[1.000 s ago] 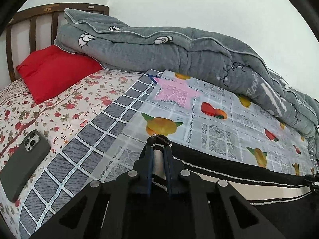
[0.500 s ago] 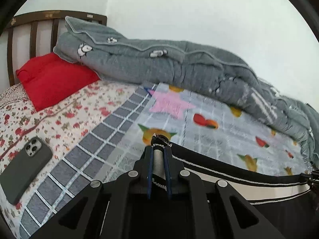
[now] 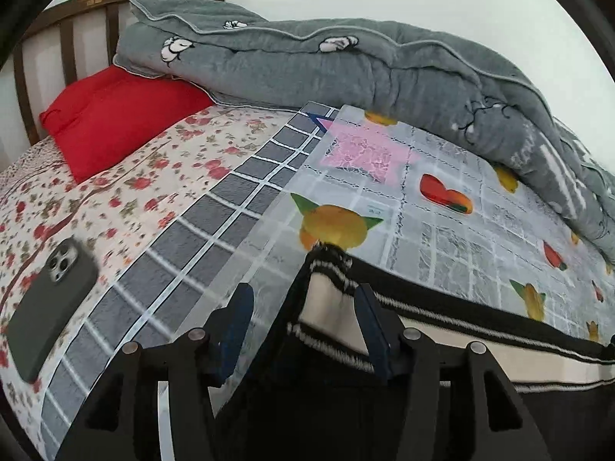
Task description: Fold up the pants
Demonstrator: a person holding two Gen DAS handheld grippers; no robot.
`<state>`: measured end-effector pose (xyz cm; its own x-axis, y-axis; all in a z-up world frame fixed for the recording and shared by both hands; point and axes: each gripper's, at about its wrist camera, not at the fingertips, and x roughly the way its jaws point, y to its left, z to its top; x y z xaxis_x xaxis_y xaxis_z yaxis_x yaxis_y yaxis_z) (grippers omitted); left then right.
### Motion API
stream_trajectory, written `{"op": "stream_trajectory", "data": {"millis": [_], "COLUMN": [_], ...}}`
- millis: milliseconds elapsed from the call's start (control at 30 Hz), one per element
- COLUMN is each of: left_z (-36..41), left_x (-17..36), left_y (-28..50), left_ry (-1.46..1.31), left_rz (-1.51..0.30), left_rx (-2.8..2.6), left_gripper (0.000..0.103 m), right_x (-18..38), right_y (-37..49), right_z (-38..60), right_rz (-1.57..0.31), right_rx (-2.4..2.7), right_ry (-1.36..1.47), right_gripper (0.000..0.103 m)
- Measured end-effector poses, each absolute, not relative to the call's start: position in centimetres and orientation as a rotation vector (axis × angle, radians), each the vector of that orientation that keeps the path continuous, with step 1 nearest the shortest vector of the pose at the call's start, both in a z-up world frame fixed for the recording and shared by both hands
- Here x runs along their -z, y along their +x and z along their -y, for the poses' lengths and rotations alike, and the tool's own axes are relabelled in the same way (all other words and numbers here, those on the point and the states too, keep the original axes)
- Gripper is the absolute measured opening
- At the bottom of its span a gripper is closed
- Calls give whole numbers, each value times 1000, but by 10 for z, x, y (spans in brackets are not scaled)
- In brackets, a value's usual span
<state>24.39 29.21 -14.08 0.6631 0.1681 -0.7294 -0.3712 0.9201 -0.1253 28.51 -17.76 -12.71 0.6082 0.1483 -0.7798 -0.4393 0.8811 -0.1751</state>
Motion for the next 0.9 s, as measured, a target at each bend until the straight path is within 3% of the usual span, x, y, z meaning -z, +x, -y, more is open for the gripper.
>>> {"op": "stream_trajectory", "data": {"millis": [67,133,267,333,400,467,667,900], "left_z": [-287,-279,-261,-255,-249,-245,-252,-268], "left_x": [136,131,121,118,118,124,165,175], "left_y": [233,220,175,150,126,98,45,60], "left_ry": [-277,-283,-269,-288,-326,-369,-593,-647], "left_rz": [-781,-786,-780,-770,-765,-766,-776,-715], "left_rx": [-295,-281,-268,-267,-255,-244,-209,-211], "left_gripper": [52,52,54,56,58,58,59,58], "right_x": [133,155,126,106,94,89,91,96], "right_y": [278,282,270,250,226,201,154,123], "right_z": [185,185,189,195,195,195,211,236], "right_rz": [-853,-913,-861,-799,-757,-732,-730,-766], "right_rx": [-306,-246,-175,-161,-150,-145,-107,-21], "right_ry": [-383,-429,-356,-295,-288,-294,-268,-206], "right_gripper": [36,36,37,43,59,67,68,68]}}
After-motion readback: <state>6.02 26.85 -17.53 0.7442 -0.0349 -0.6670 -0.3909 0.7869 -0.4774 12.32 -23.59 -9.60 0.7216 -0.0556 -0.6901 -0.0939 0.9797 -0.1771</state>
